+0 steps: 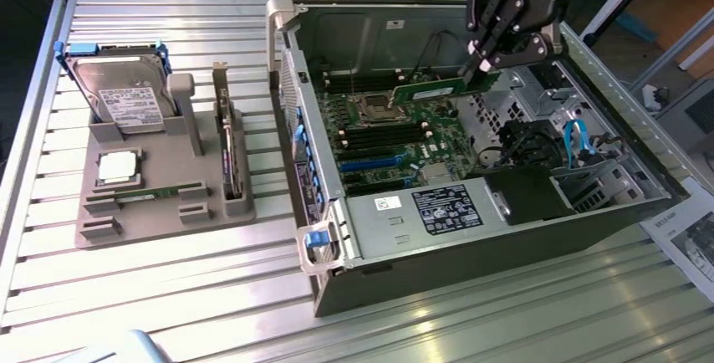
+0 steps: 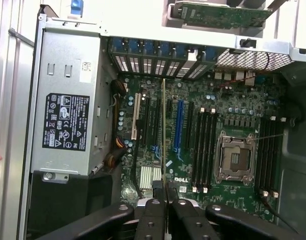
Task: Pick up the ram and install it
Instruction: 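Pick up the ram and move it above insertion slot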
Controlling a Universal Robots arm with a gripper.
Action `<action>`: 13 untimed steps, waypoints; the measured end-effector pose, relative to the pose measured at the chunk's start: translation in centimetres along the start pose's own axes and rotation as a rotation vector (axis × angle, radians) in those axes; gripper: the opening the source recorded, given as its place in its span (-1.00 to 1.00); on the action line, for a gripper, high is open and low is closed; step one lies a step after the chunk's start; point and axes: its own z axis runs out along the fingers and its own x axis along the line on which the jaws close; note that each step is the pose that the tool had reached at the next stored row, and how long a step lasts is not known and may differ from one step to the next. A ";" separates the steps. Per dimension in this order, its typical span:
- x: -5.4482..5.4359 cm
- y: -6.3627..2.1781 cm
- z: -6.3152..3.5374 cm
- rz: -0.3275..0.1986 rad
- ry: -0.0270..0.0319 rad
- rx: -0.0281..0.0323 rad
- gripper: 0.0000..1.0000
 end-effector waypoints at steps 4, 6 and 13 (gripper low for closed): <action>-0.5 -0.06 0.12 0.000 0.0000 0.0000 -0.76; -0.9 -0.10 0.19 0.000 0.0000 0.0000 -0.76; -2.1 -0.20 0.34 0.000 0.0000 -0.0001 -0.76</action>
